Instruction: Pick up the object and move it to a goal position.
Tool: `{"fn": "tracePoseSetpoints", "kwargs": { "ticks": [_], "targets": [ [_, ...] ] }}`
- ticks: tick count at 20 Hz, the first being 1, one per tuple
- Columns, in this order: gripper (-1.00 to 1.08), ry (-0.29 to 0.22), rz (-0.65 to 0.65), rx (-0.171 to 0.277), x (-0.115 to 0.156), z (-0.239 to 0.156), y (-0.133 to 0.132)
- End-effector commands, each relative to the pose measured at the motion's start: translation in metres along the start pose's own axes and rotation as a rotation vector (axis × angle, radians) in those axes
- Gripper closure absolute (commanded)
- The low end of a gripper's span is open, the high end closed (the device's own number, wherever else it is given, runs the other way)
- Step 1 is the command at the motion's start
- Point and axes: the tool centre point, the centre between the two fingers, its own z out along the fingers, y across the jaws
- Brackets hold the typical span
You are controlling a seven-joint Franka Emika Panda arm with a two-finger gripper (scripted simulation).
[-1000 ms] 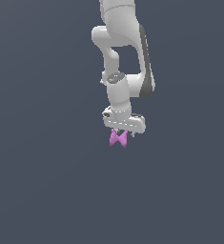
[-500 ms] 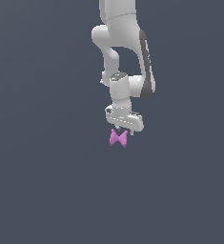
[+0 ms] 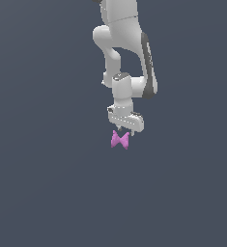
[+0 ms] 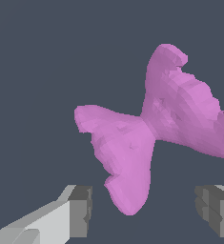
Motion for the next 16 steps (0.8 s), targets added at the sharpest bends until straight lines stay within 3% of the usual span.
{"fn": "tracePoseSetpoints", "kwargs": {
  "ticks": [1,16],
  "targets": [
    [-0.60,0.000,0.000,0.000,0.000,0.000,0.000],
    [-0.60,0.002,0.003,0.000,-0.001,0.029,0.001]
  ]
}}
